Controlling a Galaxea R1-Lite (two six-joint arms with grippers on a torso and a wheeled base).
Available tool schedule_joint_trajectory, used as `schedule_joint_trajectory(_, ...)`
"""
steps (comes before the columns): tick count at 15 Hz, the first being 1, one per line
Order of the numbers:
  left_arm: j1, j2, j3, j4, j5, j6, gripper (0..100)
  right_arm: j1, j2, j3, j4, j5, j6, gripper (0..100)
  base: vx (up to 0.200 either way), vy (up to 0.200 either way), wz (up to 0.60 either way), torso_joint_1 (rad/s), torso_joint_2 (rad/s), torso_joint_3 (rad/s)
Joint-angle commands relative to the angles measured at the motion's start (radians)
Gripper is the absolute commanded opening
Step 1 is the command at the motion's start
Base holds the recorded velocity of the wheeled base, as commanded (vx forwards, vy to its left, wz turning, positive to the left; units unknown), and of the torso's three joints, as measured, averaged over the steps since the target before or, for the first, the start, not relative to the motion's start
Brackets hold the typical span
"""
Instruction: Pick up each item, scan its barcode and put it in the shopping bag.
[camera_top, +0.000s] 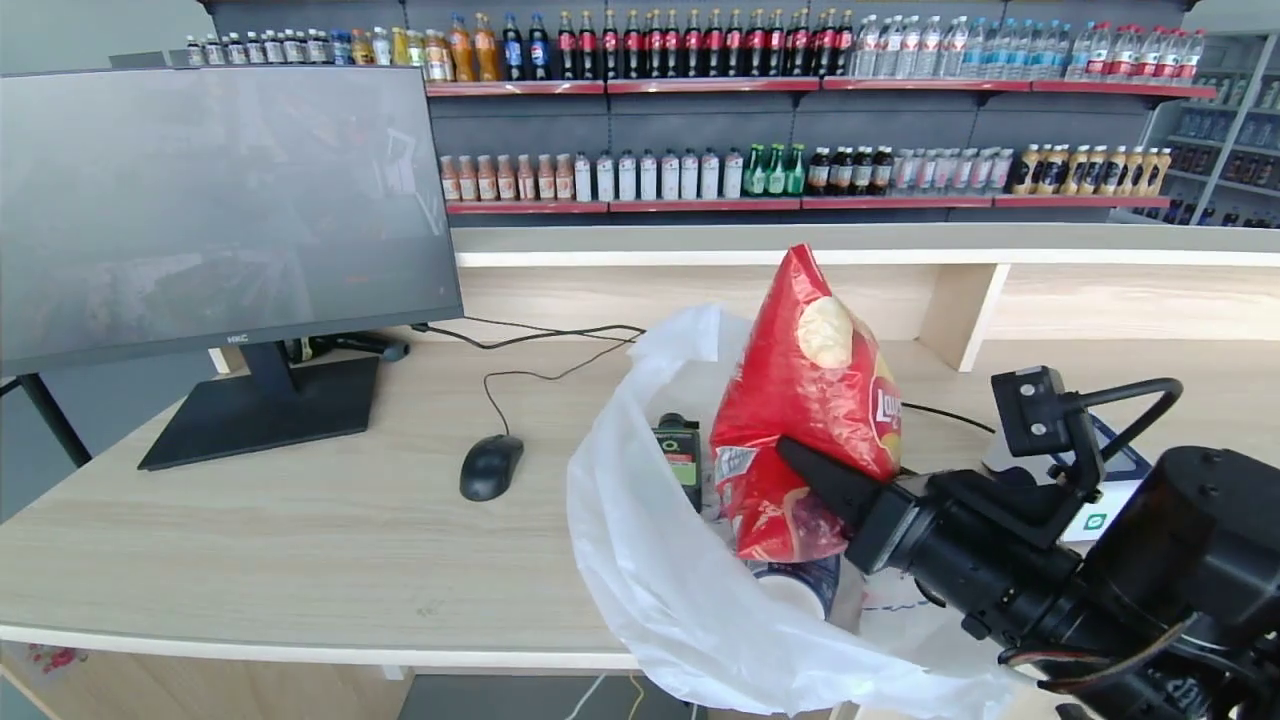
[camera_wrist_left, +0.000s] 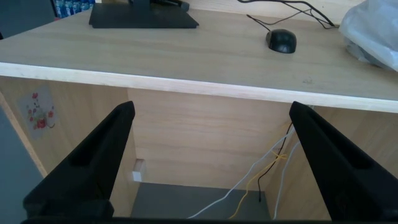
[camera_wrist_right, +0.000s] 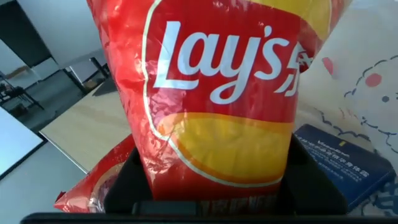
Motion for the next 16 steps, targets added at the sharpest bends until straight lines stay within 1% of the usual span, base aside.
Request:
schedule_joint_trajectory(1, 0.000, 0.000, 0.000, 0.000, 0.001, 0.000, 100, -0.002, -0.060, -0.002, 0.004, 0.005, -0.038, 0, 0.000, 0.000, 0.00, 0.000, 0.00, 0.000)
schedule_joint_trajectory(2, 0.000, 0.000, 0.000, 0.000, -0.001, 0.000, 100, 0.001, -0.068, 0.007, 0.004, 0.007, -0.050, 0, 0.000, 0.000, 0.00, 0.000, 0.00, 0.000)
schedule_joint_trajectory(4, 0.000, 0.000, 0.000, 0.000, 0.001, 0.000, 100, -0.002, -0.092, 0.102, 0.003, 0.000, -0.073, 0, 0.000, 0.000, 0.00, 0.000, 0.00, 0.000)
schedule_joint_trajectory(6, 0.000, 0.000, 0.000, 0.000, -0.001, 0.000, 100, -0.022, -0.083, 0.115, 0.004, -0.004, -0.104, 0, 0.000, 0.000, 0.00, 0.000, 0.00, 0.000)
schedule_joint_trajectory(11, 0.000, 0.000, 0.000, 0.000, -0.001, 0.000, 100, -0.083, 0.043, 0.061, 0.001, -0.004, -0.161, 0, 0.000, 0.000, 0.00, 0.000, 0.00, 0.000)
schedule_joint_trajectory(13, 0.000, 0.000, 0.000, 0.000, 0.001, 0.000, 100, -0.086, 0.051, 0.066, 0.000, -0.003, -0.187, 0, 0.000, 0.000, 0.00, 0.000, 0.00, 0.000)
schedule_joint_trajectory(15, 0.000, 0.000, 0.000, 0.000, 0.001, 0.000, 100, -0.078, 0.051, 0.076, -0.003, 0.014, -0.265, 0, 0.000, 0.000, 0.00, 0.000, 0.00, 0.000)
schedule_joint_trajectory(16, 0.000, 0.000, 0.000, 0.000, 0.001, 0.000, 100, -0.075, 0.051, 0.078, -0.003, 0.045, -0.288, 0, 0.000, 0.000, 0.00, 0.000, 0.00, 0.000)
